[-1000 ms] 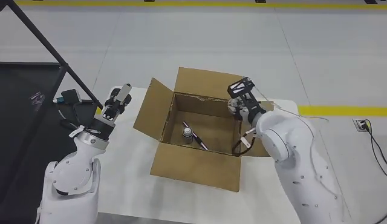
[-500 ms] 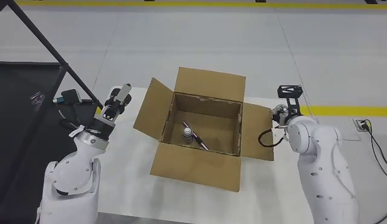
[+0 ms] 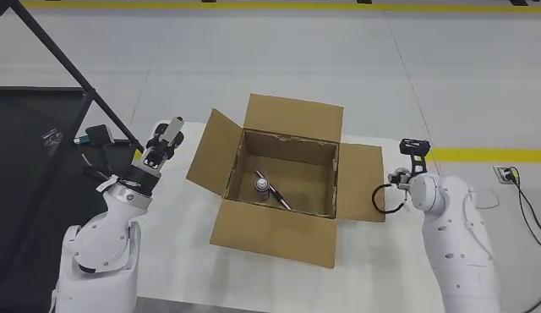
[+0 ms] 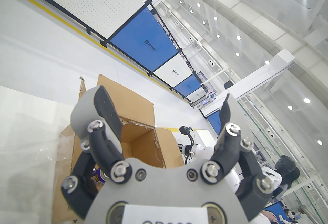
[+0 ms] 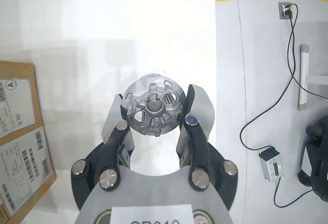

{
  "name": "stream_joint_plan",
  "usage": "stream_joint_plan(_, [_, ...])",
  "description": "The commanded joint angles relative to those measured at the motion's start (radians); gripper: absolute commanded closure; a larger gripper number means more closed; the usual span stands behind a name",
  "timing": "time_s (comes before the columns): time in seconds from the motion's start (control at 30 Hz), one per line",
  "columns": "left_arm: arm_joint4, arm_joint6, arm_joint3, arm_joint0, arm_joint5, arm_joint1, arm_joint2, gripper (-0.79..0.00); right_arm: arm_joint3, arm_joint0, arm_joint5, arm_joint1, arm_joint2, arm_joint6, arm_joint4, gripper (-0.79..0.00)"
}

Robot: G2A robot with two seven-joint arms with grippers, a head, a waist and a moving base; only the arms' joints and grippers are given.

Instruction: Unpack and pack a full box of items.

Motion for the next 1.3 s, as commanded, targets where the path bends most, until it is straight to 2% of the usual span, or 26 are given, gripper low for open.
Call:
stream_joint_plan(0.0, [0.000, 0.000, 0.000, 0.000, 0.000, 0.000, 0.000, -0.785, 0.038, 0.010, -0.007, 0.002, 0.001, -0.005, 0.005, 0.000])
stream_joint_plan(0.07, [0.000, 0.000, 0.000, 0.000, 0.000, 0.000, 0.000, -0.785, 0.075, 0.022, -0.016, 0.004, 0.002, -0.015, 0.010, 0.000])
stream_joint_plan(0.1, [0.000, 0.000, 0.000, 0.000, 0.000, 0.000, 0.000, -0.785, 0.093, 0.028, -0.020, 0.005, 0.002, -0.020, 0.013, -0.034])
stream_joint_plan(0.17, [0.000, 0.000, 0.000, 0.000, 0.000, 0.000, 0.000, -0.785, 0.127, 0.040, -0.022, 0.006, 0.001, -0.028, 0.016, -0.175])
stream_joint_plan(0.2, [0.000, 0.000, 0.000, 0.000, 0.000, 0.000, 0.000, -0.785, 0.140, 0.046, -0.023, 0.007, -0.001, -0.033, 0.018, -0.332])
stream_joint_plan(0.23, [0.000, 0.000, 0.000, 0.000, 0.000, 0.000, 0.000, -0.785, 0.150, 0.050, -0.024, 0.007, -0.003, -0.037, 0.021, -0.332])
stream_joint_plan(0.27, [0.000, 0.000, 0.000, 0.000, 0.000, 0.000, 0.000, -0.785, 0.159, 0.054, -0.023, 0.008, -0.003, -0.041, 0.024, -0.745])
stream_joint_plan(0.3, [0.000, 0.000, 0.000, 0.000, 0.000, 0.000, 0.000, -0.785, 0.166, 0.057, -0.023, 0.008, -0.003, -0.045, 0.027, -0.785])
stream_joint_plan(0.53, [0.000, 0.000, 0.000, 0.000, 0.000, 0.000, 0.000, -0.785, 0.178, 0.065, -0.024, 0.014, -0.005, -0.051, 0.033, -0.785])
stream_joint_plan(0.67, [0.000, 0.000, 0.000, 0.000, 0.000, 0.000, 0.000, -0.785, 0.116, 0.053, 0.005, 0.018, 0.002, -0.072, 0.034, -0.785])
stream_joint_plan(0.77, [0.000, 0.000, 0.000, 0.000, 0.000, 0.000, 0.000, -0.785, -0.024, 0.013, 0.045, 0.020, 0.009, -0.111, 0.031, -0.785])
stream_joint_plan(0.87, [0.000, 0.000, 0.000, 0.000, 0.000, 0.000, 0.000, -0.785, -0.259, -0.064, 0.079, 0.018, -0.002, -0.140, 0.025, -0.785])
stream_joint_plan(0.97, [0.000, 0.000, 0.000, 0.000, 0.000, 0.000, 0.000, -0.785, -0.494, -0.139, 0.086, 0.016, -0.034, -0.146, 0.009, -0.785])
stream_joint_plan(1.1, [0.000, 0.000, 0.000, 0.000, 0.000, 0.000, 0.000, -0.785, -0.686, -0.182, 0.098, 0.011, -0.108, -0.155, -0.054, -0.785])
stream_joint_plan(1.17, [0.000, 0.000, 0.000, 0.000, 0.000, 0.000, 0.000, -0.785, -0.728, -0.182, 0.042, 0.008, -0.152, -0.162, -0.021, -0.785])
stream_joint_plan(1.27, [0.000, 0.000, 0.000, 0.000, 0.000, 0.000, 0.000, -0.785, -0.710, -0.138, -0.117, 0.005, -0.224, -0.126, 0.061, -0.785])
